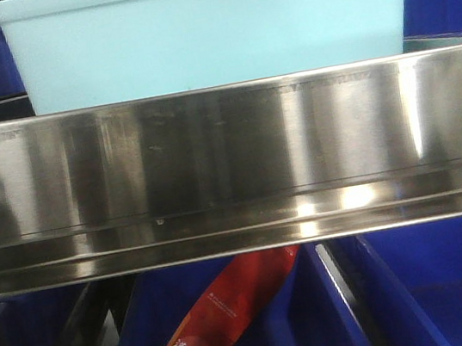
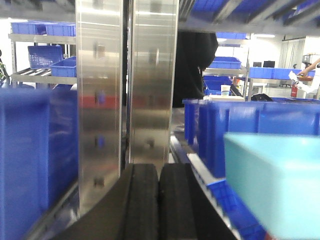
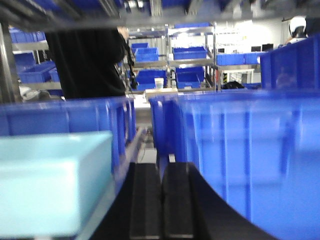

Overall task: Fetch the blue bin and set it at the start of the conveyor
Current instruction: 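Reach both grippers to the rims of the turquoise bin on the shelf, then grip the turquoise bin's side walls with both grippers and lift it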

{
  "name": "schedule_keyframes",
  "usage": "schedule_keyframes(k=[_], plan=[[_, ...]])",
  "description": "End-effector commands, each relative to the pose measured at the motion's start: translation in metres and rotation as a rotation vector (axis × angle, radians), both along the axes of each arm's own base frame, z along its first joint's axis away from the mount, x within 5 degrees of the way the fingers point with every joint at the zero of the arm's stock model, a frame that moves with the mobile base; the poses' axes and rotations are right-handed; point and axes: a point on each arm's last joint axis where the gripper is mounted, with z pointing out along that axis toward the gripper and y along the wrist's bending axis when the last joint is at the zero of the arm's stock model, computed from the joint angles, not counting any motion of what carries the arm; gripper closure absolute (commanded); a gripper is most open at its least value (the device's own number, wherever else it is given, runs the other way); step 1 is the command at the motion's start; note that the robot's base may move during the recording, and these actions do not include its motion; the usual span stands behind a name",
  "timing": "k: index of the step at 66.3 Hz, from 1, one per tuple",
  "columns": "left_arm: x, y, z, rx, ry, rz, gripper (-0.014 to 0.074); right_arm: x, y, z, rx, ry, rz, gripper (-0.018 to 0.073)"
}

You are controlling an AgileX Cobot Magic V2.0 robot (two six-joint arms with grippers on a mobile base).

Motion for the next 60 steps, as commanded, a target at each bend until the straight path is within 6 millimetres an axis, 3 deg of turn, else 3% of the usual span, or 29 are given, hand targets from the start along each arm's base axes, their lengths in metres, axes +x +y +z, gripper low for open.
schedule_keyframes(k=[1,10,18,34,49,60], plan=[[-0.002,0.000,0.025,-0.006,0.052,-0.002,0.0564,0.000,0.001,0.023,-0.004,0.045,0.010,0.0579],[0.014,0.000,0.053,-0.011,0.110,-0.003,0.0270,0.018,-0.001,0.047,0.000,0.093,0.011,0.0223],[0.034,-0.001,0.060,-0.011,0.164,-0.024,0.0140,0.038,-0.003,0.047,0.001,0.163,0.010,-0.0020],[0.066,-0.025,0.074,0.074,0.286,-0.260,0.0130,0.067,0.002,0.065,-0.101,0.240,0.092,0.0001],[0.109,-0.078,0.095,0.139,0.396,-0.512,0.0130,0.108,0.022,0.078,-0.124,0.380,0.256,0.0001],[0.154,-0.113,0.110,0.138,0.537,-0.545,0.0130,0.149,0.034,0.097,-0.120,0.521,0.307,0.0001]])
